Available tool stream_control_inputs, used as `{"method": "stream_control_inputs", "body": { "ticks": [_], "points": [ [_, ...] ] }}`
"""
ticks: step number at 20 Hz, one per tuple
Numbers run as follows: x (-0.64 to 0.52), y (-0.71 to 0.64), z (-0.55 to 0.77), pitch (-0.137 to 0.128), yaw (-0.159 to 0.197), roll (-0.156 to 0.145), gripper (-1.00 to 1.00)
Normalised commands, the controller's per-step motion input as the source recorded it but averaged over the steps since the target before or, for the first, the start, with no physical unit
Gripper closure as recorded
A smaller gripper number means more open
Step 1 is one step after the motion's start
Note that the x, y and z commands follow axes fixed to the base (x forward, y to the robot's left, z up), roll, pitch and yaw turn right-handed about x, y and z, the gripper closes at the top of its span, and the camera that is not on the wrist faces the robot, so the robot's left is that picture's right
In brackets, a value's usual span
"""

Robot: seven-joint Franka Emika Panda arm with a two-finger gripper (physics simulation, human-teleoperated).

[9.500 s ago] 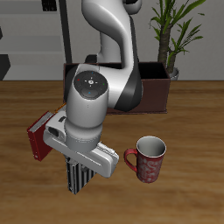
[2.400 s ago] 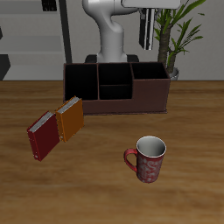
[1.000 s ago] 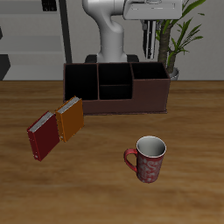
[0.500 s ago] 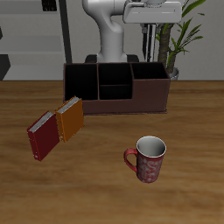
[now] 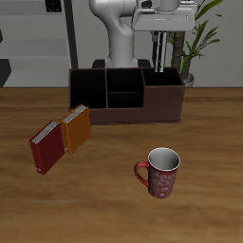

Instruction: Place the striped book into the back desk caddy's right compartment

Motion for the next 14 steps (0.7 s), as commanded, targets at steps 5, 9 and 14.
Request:
{"method": "stream_control_inputs", "body": {
  "ticks": [5, 9, 14],
  "points": [
    [0.03, 0.03, -0.15, 0.019, 0.003, 0.005, 1.0],
    [0.01, 0.06, -0.21, 0.039, 0.002, 0.018, 1.0],
    [-0.05, 0.06, -0.12, 0.015, 0.008, 0.022, 1.0]
  ]
}}
